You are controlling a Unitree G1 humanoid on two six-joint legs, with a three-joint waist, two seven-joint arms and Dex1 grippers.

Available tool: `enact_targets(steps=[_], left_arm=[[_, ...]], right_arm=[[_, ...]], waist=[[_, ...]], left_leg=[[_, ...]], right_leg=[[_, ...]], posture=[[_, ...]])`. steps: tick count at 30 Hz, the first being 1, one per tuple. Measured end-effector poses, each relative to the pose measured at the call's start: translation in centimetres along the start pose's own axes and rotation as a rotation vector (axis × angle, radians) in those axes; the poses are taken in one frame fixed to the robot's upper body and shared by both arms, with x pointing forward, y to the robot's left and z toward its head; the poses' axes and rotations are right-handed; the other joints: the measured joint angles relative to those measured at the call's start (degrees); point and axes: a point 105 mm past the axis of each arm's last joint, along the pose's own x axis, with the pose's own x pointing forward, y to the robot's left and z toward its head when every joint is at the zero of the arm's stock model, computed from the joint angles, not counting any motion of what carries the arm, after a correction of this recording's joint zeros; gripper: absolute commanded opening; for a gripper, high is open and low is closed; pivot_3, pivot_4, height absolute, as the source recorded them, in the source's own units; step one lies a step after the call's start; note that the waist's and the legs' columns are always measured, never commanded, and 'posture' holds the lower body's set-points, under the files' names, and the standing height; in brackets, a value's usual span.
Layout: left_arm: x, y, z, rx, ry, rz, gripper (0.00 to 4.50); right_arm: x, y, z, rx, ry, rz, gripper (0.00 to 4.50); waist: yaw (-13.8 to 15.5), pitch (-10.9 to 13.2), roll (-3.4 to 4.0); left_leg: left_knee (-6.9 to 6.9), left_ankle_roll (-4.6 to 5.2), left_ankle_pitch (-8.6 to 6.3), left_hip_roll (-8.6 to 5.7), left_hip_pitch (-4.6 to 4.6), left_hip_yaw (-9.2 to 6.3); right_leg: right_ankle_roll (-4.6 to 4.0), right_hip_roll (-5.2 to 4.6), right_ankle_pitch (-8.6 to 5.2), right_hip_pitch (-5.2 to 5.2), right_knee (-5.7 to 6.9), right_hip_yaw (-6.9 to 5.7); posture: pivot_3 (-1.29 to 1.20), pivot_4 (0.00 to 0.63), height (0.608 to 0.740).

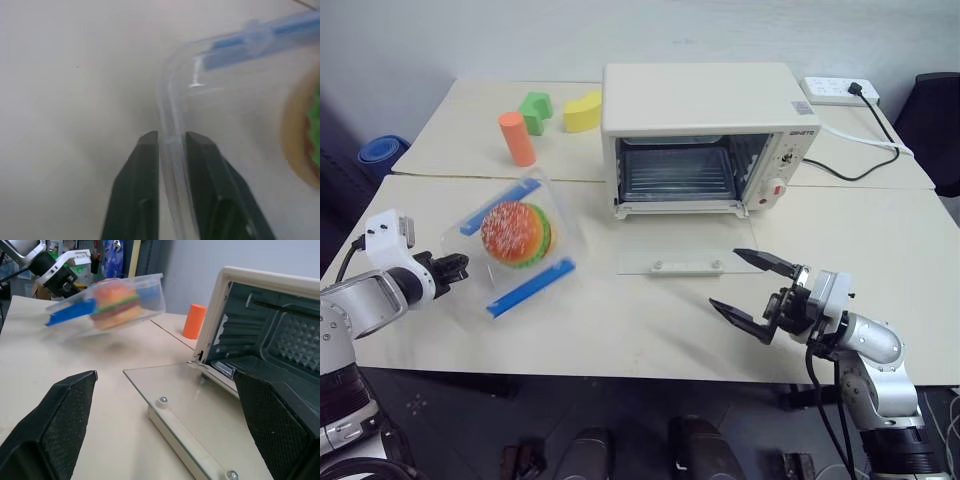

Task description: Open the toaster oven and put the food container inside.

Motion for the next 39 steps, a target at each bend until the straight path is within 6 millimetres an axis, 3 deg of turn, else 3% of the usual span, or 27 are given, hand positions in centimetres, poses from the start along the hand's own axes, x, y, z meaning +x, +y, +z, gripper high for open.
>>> enact_targets(steps=[4,7,11,13,16,21,25,33,39], left_arm=[[-0.9,0.4,0.9,0.085,0.022,0.009,0.25],[-1.4,-1.1,1.5,0.139,0.033,-0.043,0.25],[-1.3,-4.6,2.0,0.204,0.04,-0.143,0.25],[-0.2,-9.6,2.4,0.231,0.032,-0.288,0.25],[0.7,-13.9,2.2,0.257,0.042,-0.388,0.25],[2.6,-18.4,2.0,0.297,0.081,-0.436,0.25],[4.8,-20.7,1.5,0.267,0.088,-0.453,0.25],[7.4,-22.9,2.1,0.217,0.061,-0.436,0.25],[8.3,-24.9,0.7,0.162,0.091,-0.484,2.06]], right_arm=[[-1.7,0.0,-0.8,0.008,0.043,-0.034,4.5],[-3.0,-0.2,-1.4,0.016,0.079,-0.065,4.5],[-3.7,-0.3,-1.4,0.006,0.092,-0.085,4.5],[-5.0,0.0,-1.8,0.016,0.126,-0.127,4.5],[-5.9,0.6,-2.2,0.037,0.152,-0.151,4.5],[-6.2,1.1,-2.1,0.041,0.161,-0.171,4.5],[-6.1,1.3,-1.4,0.02,0.15,-0.206,4.5],[-5.9,2.0,-0.5,0.007,0.142,-0.269,4.5],[-5.4,2.1,-0.3,0.012,0.134,-0.298,4.5]], waist=[[0.0,0.01,-0.02],[0.18,0.01,-0.02],[0.8,0.03,-0.05],[1.6,0.03,-0.05],[1.54,0.03,-0.07],[0.76,0.04,-0.08],[0.5,0.05,-0.09],[1.02,0.05,-0.09],[1.67,0.06,-0.1]], left_leg=[[-0.05,-0.01,0.0,0.02,-0.06,-0.01],[-0.02,0.01,-0.01,-0.01,-0.07,-0.03],[0.05,0.04,-0.01,-0.1,-0.06,-0.11],[0.11,0.03,-0.01,-0.14,-0.09,-0.11],[0.13,0.03,-0.01,-0.16,-0.09,-0.07],[0.12,-0.06,0.04,-0.07,-0.04,0.1],[0.12,-0.1,0.06,-0.02,-0.02,0.09],[0.16,-0.1,0.06,-0.06,-0.04,0.09],[0.27,-0.08,0.05,-0.07,-0.09,0.07]], right_leg=[[-0.01,0.0,0.0,-0.05,-0.01,0.01],[-0.01,-0.05,0.0,-0.01,-0.03,0.0],[0.0,-0.14,0.0,0.06,-0.01,-0.04],[0.0,-0.13,0.0,0.06,0.03,-0.07],[0.01,-0.09,0.0,0.05,0.06,-0.05],[0.03,0.06,0.01,0.02,0.11,0.03],[0.03,0.11,0.01,0.01,0.12,0.02],[0.03,0.09,0.01,0.02,0.1,0.03],[0.05,0.08,0.02,0.02,0.12,0.02]], posture=[[0.0,0.15,0.74],[0.0,0.15,0.74],[0.0,0.15,0.74],[0.0,0.15,0.74],[0.0,0.15,0.74],[0.0,0.15,0.74],[0.0,0.15,0.74],[0.0,0.15,0.74],[0.0,0.15,0.74]])
